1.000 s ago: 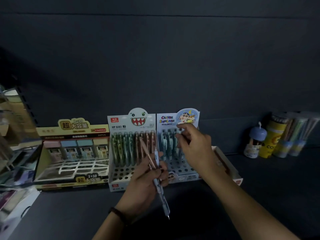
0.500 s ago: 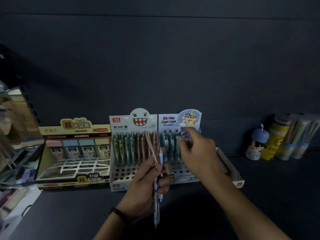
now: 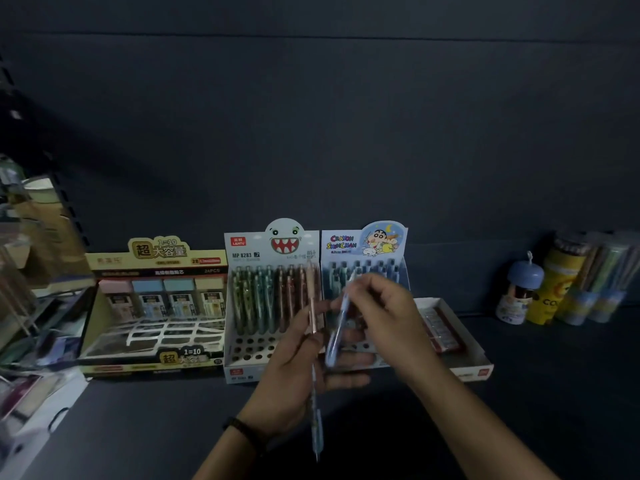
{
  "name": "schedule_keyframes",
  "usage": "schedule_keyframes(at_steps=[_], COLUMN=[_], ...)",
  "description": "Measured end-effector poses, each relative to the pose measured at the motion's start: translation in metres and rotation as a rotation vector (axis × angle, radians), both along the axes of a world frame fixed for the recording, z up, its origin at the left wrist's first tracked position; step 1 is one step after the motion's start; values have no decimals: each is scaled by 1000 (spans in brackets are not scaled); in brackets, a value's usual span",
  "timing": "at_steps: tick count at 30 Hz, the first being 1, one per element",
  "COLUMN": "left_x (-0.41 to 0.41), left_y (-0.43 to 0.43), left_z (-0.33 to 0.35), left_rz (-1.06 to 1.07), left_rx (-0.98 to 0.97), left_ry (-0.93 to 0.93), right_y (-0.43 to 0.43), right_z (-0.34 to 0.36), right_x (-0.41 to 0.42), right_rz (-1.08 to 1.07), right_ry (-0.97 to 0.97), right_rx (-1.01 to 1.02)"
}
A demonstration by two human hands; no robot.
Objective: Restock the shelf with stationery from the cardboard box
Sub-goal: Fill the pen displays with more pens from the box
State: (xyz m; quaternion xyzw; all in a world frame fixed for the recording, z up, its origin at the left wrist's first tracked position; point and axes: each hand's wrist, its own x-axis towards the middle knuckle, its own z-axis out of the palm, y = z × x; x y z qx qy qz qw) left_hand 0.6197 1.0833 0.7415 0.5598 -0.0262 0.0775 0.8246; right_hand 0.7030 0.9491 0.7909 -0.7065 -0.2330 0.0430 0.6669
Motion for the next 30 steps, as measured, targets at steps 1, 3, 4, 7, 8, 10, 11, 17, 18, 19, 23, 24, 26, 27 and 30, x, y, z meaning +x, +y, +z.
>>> schedule_keyframes(at_steps=[1,3,4,7,8,10,11,17,18,19,23,24,26,27,30], left_x=[1,5,7,8,7,4,3,3,3,3,1,2,3,3,5], left_y=[1,5,6,6,6,6,6,4,4,4,5,4,3,3,2], left_z=[-2,-8,-9,-10,-8,-5,-4,-4,-5,-5,-6,-6,-7,-7,-7], left_rz=[40,120,135,130,132,155,169,182,187,185,168,171,175,171,149], left_rx=[15,19,0,-30,-14,41,71,138,139,134,182,184,134,95,9], left_ry=[13,38,44,54,53,56,60,60,65,71,89,93,125,153,210], right_y=[-2,-9,-13,-20,-22,-28,-29,-32,-34,-37,-44,-45,-47,-48,-58], right_z=[3,8,8,6,5,4,4,8,9,10,11,10,10,10,11], right_x=[1,4,5,8,9,10,10,10,12,13,16,17,17,17,20], right_rz=[-26,-39,-20,57,80,147,186,278,280,288,327,328,326,320,240], right_ry=[-23,-86,-108,-79,-67,-84,-125,-186,-186,-189,-194,-192,-159,-127,-25], right_rx=[44,61,40,-5,-33,-159,-243,-455,-459,-461,-522,-528,-472,-428,-282])
